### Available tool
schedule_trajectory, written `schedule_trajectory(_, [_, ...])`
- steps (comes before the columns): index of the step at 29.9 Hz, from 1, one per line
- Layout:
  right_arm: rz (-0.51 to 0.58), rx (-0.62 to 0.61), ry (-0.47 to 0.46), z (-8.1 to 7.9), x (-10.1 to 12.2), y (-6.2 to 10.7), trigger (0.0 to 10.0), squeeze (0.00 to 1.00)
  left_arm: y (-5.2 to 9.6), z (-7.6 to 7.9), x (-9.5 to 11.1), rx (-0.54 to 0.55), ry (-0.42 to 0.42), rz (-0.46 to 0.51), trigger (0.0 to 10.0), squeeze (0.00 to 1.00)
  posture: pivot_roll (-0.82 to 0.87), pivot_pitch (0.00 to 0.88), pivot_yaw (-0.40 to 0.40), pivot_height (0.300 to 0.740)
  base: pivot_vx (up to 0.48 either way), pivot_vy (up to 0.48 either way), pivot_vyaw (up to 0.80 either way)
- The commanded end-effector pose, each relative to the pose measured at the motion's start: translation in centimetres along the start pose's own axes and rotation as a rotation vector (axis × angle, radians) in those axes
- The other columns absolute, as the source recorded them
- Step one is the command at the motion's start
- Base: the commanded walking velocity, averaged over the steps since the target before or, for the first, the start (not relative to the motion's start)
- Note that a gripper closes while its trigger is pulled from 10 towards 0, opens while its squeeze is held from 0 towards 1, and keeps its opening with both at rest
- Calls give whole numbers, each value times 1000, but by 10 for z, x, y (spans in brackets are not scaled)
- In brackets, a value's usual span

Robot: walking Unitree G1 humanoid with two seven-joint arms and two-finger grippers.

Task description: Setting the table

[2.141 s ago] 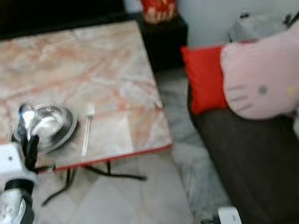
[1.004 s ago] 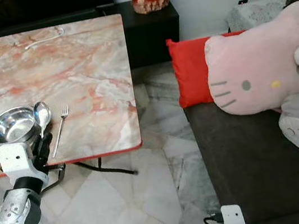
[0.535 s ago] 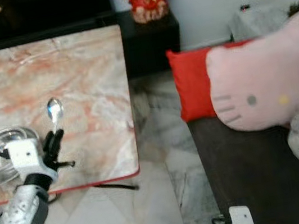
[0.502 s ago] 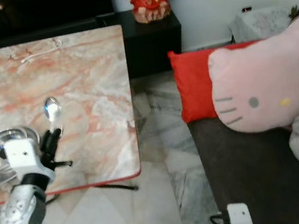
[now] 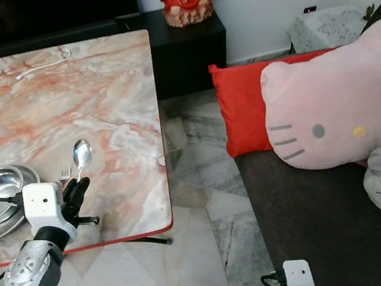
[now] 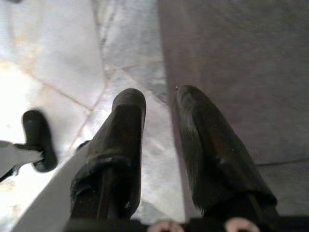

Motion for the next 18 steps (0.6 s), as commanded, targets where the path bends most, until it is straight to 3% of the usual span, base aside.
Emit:
schedule_trajectory(1, [-19,-1,1,1,-4,1,10000,0,-2,-7,-10,22,-29,-64,10000,0,-25,129,28,740,0,0,0])
schedule_trajectory(13, [-18,-3,-3,1,-4,1,10000,0,-44,-2,-23,3,-64,-169,10000,0,-44,132,25,740,0,0,0])
schedule_trajectory(18, [-19,-7,-6,1,-5,1,10000,0,-49,-3,-20,4,-78,-170,10000,0,-44,135,26,740,0,0,0])
Point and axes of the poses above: a point about 5 cm out from each wrist's last joint towards the gripper, its own y axis pointing back from the gripper into the wrist, its own x axis along the axis of the wrist's last joint, z = x × y, the point moved 3 cm from there along -y, pointing out of the wrist towards the gripper, and after that the axes turned 2 degrees about y, right-handed, at the moved point
